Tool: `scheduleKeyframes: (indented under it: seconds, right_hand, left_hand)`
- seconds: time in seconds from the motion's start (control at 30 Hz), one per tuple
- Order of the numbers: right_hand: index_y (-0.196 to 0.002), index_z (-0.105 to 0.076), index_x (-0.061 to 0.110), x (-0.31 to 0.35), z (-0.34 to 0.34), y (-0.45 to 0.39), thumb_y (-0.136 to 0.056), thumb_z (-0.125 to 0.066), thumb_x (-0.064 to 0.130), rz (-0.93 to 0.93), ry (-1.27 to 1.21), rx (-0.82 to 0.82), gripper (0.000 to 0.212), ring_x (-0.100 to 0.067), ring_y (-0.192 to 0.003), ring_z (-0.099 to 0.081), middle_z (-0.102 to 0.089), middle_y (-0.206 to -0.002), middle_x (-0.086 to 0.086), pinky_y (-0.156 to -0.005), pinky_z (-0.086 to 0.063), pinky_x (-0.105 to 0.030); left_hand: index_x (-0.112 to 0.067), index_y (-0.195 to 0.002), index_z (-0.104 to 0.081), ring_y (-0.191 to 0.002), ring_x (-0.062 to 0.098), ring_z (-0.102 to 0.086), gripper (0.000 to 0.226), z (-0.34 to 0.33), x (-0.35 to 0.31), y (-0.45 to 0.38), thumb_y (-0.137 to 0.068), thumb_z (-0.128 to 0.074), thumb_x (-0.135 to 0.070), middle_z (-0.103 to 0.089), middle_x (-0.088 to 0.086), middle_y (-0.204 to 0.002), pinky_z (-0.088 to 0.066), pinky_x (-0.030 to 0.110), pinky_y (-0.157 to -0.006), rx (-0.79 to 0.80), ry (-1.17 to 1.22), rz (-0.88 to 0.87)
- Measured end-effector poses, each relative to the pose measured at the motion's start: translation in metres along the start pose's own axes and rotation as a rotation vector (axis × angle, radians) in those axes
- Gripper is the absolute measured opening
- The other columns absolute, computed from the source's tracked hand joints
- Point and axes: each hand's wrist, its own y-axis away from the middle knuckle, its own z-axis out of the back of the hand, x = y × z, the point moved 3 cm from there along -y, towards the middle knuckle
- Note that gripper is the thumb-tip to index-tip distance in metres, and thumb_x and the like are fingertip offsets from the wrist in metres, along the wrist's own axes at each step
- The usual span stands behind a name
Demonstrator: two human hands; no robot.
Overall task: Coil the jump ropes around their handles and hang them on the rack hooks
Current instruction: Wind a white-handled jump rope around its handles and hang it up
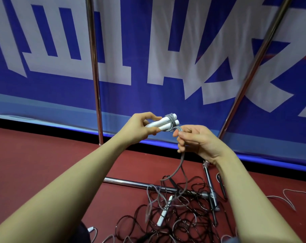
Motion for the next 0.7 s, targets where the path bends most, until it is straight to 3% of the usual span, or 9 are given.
scheduleKeyframes:
  seconds: [0.1, 0.27, 0.37, 0.53, 0.7]
  right_hand:
    - [-0.086, -0.061, 0.0, 0.003, 0.002, -0.002, -0.076, -0.063, 0.016, 0.04, -0.002, -0.056, 0.019, -0.012, -0.046, -0.046, -0.053, -0.058, -0.001, -0.051, -0.047, -0.023]
    - [-0.076, -0.06, 0.005, 0.009, 0.004, -0.001, -0.094, -0.055, 0.021, 0.07, 0.082, -0.075, 0.025, -0.01, -0.042, -0.038, -0.045, -0.054, 0.002, -0.041, -0.032, -0.018]
    - [-0.067, -0.055, 0.008, 0.012, 0.005, 0.0, -0.099, -0.048, 0.021, 0.037, 0.193, -0.139, 0.035, -0.01, -0.04, -0.03, -0.038, -0.051, 0.003, -0.04, -0.026, -0.017]
    - [-0.063, -0.05, 0.012, 0.008, 0.013, 0.001, -0.1, -0.049, 0.026, 0.011, 0.282, -0.216, 0.039, -0.01, -0.044, -0.018, -0.026, -0.052, 0.003, -0.041, -0.022, -0.015]
    - [-0.056, -0.057, 0.019, 0.001, 0.018, 0.002, -0.095, -0.056, 0.031, 0.029, 0.282, -0.4, 0.041, -0.008, -0.048, -0.034, -0.041, -0.052, 0.005, -0.047, -0.033, -0.017]
  left_hand:
    - [-0.037, -0.096, -0.067, -0.05, 0.017, -0.038, 0.029, -0.001, 0.002, 0.0, -0.083, -0.074, -0.012, -0.065, 0.021, -0.077, -0.036, 0.026, -0.051, 0.084, -0.083, -0.02]
    - [-0.039, -0.095, -0.065, -0.048, 0.014, -0.043, 0.033, -0.005, -0.005, 0.004, -0.083, -0.074, -0.01, -0.065, 0.007, -0.075, -0.041, 0.025, -0.052, 0.306, -0.201, -0.014]
    - [-0.038, -0.093, -0.066, -0.057, 0.022, -0.047, 0.032, -0.011, -0.011, 0.007, -0.082, -0.075, -0.01, -0.067, 0.014, -0.08, -0.042, 0.028, -0.054, 0.42, -0.245, -0.026]
    - [-0.046, -0.086, -0.07, -0.053, 0.02, -0.048, 0.033, -0.018, -0.021, 0.017, -0.076, -0.079, -0.016, -0.07, 0.02, -0.088, -0.035, 0.033, -0.051, 0.577, -0.147, -0.027]
    - [-0.042, -0.093, -0.073, -0.068, 0.025, -0.054, 0.031, -0.017, -0.03, 0.019, -0.066, -0.081, -0.031, -0.069, 0.023, -0.095, -0.039, 0.042, -0.06, 0.54, 0.023, -0.035]
